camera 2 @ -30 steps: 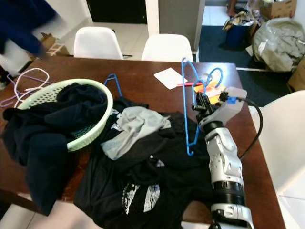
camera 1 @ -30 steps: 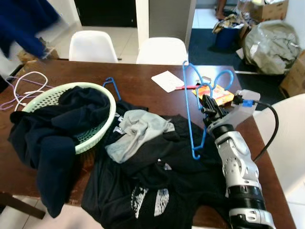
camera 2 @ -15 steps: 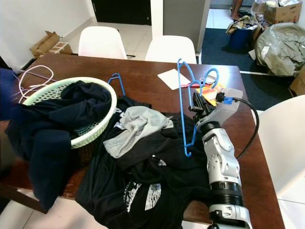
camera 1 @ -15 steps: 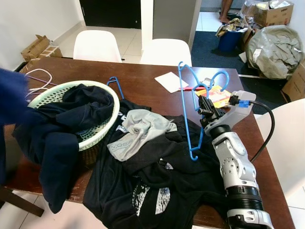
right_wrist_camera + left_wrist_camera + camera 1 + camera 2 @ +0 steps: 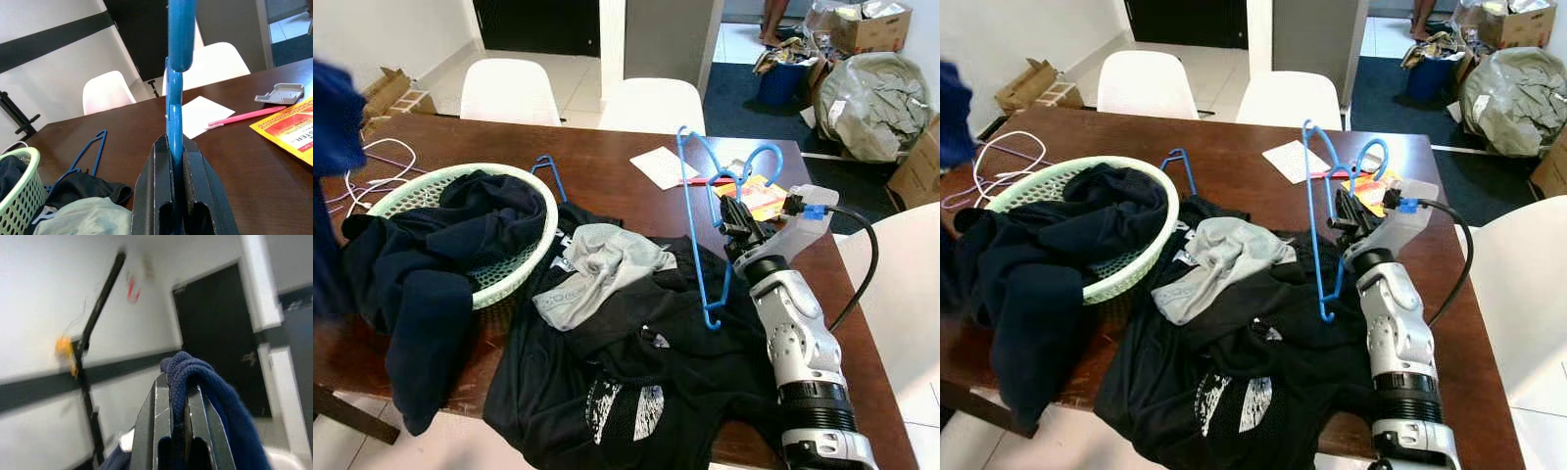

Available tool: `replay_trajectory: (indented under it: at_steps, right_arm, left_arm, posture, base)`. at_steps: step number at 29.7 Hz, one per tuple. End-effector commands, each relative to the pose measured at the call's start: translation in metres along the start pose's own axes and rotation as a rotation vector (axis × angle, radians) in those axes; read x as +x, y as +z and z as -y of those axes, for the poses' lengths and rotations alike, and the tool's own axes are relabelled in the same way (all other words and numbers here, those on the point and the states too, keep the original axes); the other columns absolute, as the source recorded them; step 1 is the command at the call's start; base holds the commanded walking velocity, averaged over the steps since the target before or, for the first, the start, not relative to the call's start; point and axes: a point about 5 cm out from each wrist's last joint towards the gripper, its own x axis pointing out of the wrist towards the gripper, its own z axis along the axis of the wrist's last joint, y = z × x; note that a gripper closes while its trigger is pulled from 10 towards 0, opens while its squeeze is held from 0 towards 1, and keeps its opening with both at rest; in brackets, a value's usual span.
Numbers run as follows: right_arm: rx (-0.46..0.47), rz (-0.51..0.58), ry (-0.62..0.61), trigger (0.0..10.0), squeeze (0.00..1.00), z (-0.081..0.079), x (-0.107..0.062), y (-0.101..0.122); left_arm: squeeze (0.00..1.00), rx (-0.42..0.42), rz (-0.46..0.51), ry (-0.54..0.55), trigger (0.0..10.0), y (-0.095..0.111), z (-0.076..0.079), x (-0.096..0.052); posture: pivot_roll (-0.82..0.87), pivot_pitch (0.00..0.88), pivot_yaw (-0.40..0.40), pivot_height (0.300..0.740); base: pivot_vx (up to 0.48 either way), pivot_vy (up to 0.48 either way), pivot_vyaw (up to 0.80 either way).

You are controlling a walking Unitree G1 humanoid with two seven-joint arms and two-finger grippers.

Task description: Hang hanger

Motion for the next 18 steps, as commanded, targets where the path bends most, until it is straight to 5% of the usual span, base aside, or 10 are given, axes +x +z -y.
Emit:
replay_trajectory:
  at_steps: [1, 4, 6, 11, 14, 15, 16, 17, 18]
  right_arm:
    - [0.008, 0.002, -0.003, 10.0, 0.0, -0.001, -0.001, -0.002]
    - [0.012, 0.004, -0.003, 10.0, 0.0, -0.002, -0.001, -0.003]
    - [0.017, 0.008, -0.005, 10.0, 0.0, -0.004, -0.001, -0.004]
    - [0.017, 0.01, -0.007, 10.0, 0.0, -0.004, -0.003, -0.004]
    - [0.013, 0.008, -0.013, 10.0, 0.0, -0.002, -0.006, -0.004]
    - [0.007, 0.002, -0.017, 10.0, 0.0, 0.0, -0.009, -0.004]
    - [0.007, 0.002, -0.017, 10.0, 0.0, 0.0, -0.009, -0.004]
    - [0.003, -0.004, -0.015, 10.0, 0.0, 0.0, -0.009, -0.005]
    - [0.003, -0.004, -0.015, 10.0, 0.0, 0.0, -0.009, -0.005]
  left_arm:
    - [0.0, 0.035, 0.084, -0.018, 0.0, 0.022, -0.001, 0.004]
    - [0.0, 0.016, 0.085, -0.044, 0.0, 0.022, 0.006, 0.009]
    - [0.0, -0.028, 0.038, -0.161, 0.0, 0.006, 0.033, 0.013]
    - [0.0, -0.061, -0.014, -0.246, 0.0, -0.01, 0.052, 0.01]
    - [0.0, -0.106, -0.131, -0.291, 0.0, -0.038, 0.065, -0.001]
    - [0.0, -0.117, -0.278, -0.316, 0.7, -0.071, 0.073, -0.02]
    - [0.0, -0.117, -0.278, -0.316, 0.7, -0.071, 0.073, -0.02]
    - [0.0, -0.088, -0.441, -0.301, 1.8, -0.105, 0.07, -0.044]
    - [0.0, -0.088, -0.441, -0.301, 1.8, -0.105, 0.07, -0.044]
  posture:
    - [0.06, 0.09, 0.023, 0.74]
    - [0.07, 0.088, 0.031, 0.74]
    - [0.06, 0.091, 0.04, 0.74]
    - [0.06, 0.097, 0.044, 0.74]
    - [0.05, 0.108, 0.048, 0.74]
    - [0.04, 0.116, 0.048, 0.74]
    - [0.04, 0.116, 0.048, 0.74]
    - [0.05, 0.118, 0.048, 0.74]
    - [0.05, 0.118, 0.048, 0.74]
  base:
    - [0.0, 0.0, 0.0]
    - [0.0, 0.0, 0.0]
    - [0.0, 0.0, 0.0]
    - [0.0, 0.0, 0.0]
    - [0.0, 0.0, 0.0]
    - [0.0, 0.0, 0.0]
    - [0.0, 0.0, 0.0]
    - [0.0, 0.0, 0.0]
    - [0.0, 0.0, 0.0]
